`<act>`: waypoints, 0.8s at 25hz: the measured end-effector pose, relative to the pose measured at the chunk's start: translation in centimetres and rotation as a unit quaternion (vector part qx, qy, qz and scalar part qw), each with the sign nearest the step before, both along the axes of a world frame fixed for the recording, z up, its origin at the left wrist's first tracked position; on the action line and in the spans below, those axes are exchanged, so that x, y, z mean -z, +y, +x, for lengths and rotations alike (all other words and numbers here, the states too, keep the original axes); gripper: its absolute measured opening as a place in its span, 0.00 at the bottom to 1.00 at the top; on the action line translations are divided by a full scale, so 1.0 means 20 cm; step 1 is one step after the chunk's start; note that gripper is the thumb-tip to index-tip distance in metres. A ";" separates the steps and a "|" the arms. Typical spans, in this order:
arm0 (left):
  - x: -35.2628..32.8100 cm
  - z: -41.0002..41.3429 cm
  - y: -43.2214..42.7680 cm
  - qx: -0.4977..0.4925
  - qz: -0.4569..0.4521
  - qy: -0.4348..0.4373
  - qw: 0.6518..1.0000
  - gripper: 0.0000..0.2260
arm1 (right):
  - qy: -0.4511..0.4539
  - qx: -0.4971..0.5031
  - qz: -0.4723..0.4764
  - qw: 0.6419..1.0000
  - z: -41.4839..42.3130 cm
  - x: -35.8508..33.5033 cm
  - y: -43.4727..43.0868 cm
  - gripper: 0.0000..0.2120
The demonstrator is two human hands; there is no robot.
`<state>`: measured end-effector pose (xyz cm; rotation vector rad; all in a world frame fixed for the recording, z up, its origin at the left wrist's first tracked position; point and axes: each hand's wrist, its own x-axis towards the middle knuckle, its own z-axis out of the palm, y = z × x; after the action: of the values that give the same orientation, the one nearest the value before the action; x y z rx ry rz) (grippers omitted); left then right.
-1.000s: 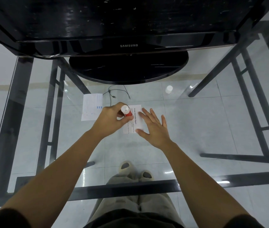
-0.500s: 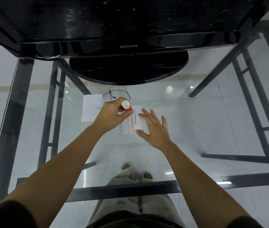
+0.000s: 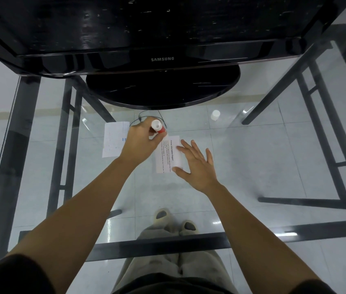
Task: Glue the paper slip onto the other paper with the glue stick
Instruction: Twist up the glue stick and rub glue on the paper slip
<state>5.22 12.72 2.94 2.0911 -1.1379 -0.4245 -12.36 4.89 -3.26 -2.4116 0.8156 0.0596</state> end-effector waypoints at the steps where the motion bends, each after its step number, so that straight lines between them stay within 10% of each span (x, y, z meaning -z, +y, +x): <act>1: -0.01 -0.01 -0.01 0.014 0.003 0.010 1.000 0.09 | -0.001 0.002 0.001 1.000 0.00 0.00 0.00 0.29; 20: -0.02 -0.02 -0.11 0.045 0.053 0.001 0.998 0.12 | -0.008 0.011 0.005 1.000 0.00 0.02 0.00 0.27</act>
<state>4.83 10.54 3.26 2.1356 -1.2372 -0.5399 -12.31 4.88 -3.63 -2.3896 0.8315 0.0352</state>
